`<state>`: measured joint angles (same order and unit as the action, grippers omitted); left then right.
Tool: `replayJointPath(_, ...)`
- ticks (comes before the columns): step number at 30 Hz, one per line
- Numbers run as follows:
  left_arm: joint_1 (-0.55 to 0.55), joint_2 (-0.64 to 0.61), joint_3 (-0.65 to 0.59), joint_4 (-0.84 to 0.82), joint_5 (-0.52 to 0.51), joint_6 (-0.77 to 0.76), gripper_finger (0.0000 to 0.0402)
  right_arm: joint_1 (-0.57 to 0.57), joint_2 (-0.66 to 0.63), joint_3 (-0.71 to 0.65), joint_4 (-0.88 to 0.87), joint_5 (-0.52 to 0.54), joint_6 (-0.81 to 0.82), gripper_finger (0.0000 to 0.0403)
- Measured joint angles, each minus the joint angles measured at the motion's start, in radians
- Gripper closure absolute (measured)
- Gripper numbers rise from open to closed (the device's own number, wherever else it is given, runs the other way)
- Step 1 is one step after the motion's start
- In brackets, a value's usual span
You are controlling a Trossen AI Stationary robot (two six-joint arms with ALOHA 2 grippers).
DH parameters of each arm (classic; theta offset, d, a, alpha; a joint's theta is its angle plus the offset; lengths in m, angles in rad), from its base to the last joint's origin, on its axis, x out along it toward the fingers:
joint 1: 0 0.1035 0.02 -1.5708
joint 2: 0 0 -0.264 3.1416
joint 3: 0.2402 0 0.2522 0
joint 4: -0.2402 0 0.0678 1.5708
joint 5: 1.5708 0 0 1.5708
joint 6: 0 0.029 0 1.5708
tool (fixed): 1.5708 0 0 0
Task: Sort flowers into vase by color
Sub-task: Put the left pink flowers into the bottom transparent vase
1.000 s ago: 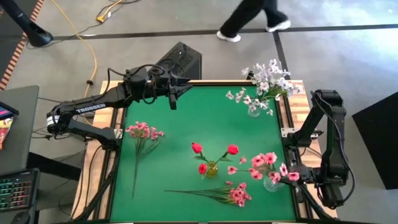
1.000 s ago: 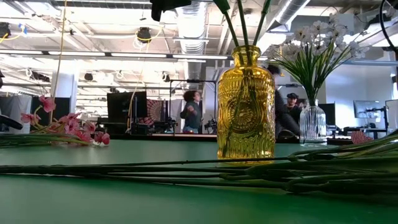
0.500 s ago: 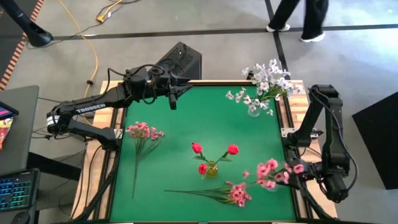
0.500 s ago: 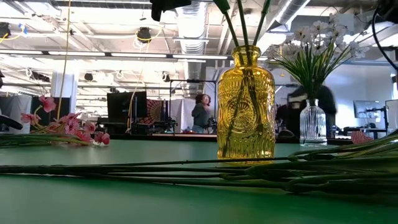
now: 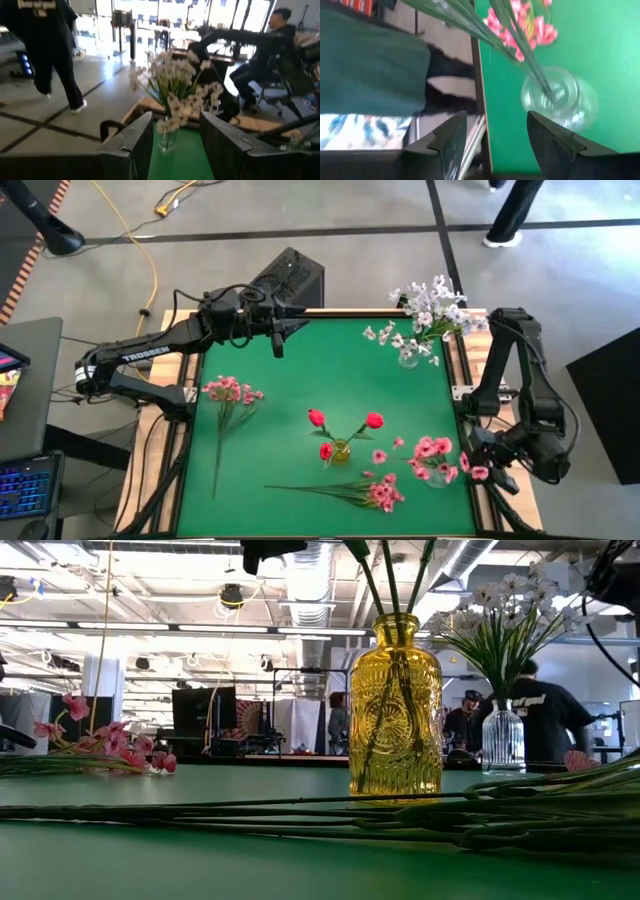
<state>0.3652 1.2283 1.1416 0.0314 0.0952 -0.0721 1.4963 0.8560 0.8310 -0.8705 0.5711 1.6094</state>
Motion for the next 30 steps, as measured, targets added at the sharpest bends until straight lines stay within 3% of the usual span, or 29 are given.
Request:
replayJointPath(9,0.0,0.0,0.0,-0.269,-0.017,-0.105,0.0253,0.0,-0.071,0.0,-0.127,-0.13,0.128,0.0189)
replayJointPath(16,-0.013,0.0,0.0,-0.669,-0.089,-0.459,0.0254,0.0,-0.11,0.0,-0.161,-0.132,0.129,0.0193)
replayJointPath(22,-0.071,0.0,0.0,-0.933,-0.113,-0.624,0.0254,0.0,-0.126,0.0,-0.184,-0.13,0.129,0.0194)
replayJointPath(30,-0.239,0.059,-0.001,-1.102,-0.181,-0.769,0.0254,0.0,-0.125,0.0,-0.202,-0.127,0.129,0.0194)
